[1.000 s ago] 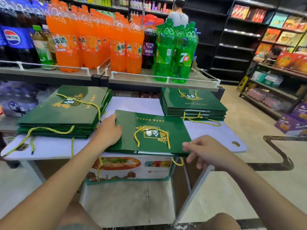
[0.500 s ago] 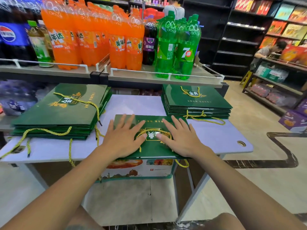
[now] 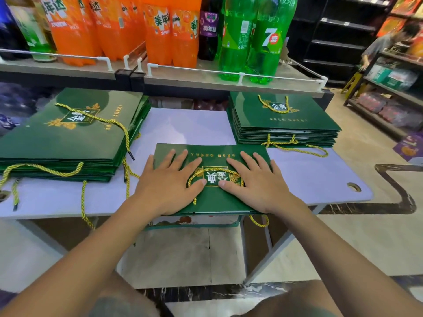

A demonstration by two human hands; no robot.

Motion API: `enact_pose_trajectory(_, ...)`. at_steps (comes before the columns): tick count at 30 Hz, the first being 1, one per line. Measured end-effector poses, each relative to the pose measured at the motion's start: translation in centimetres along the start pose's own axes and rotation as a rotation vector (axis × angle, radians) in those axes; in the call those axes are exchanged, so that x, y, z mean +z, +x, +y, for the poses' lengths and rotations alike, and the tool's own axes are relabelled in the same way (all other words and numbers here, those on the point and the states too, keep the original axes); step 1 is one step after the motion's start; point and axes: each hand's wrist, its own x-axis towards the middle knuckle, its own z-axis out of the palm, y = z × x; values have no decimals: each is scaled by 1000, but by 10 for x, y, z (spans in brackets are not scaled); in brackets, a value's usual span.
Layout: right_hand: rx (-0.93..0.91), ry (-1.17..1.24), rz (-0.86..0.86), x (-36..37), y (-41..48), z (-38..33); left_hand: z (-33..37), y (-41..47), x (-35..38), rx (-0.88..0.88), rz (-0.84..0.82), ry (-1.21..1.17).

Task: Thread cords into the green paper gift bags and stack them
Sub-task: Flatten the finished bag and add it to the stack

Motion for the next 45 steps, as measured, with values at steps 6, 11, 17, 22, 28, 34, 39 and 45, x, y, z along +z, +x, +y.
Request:
enact_pose_trajectory(6,-14,32,38,-1,-4,0,0,-3,-1,4,47,-36)
enact_pose_trajectory(11,227,117,225,-6,-15,2,3,-12,-4,-23,172,-116)
enact_pose_trajectory(17,346,178,260,-12,-29,12,1,-19,-5,-8,344,-235)
enact_pose_trajectory(22,245,588,445,-25,-41,18,-1,-25,-10,13,520,-441)
enact_pose_trajectory(28,190,1102,609,-64,-39,38,6,-28,-30,-75,683,-852)
enact_pose_trajectory(34,213,1174,768,-126,-22,62,18,0,-61,-147,460,-1421)
enact_pose_trajectory(39,227,1131,751,-184,7,94,38,54,-114,-131,550,-1574)
enact_pose_trajectory(45,255,981,736,-211,47,154,74,131,-156,-193,482,-1575)
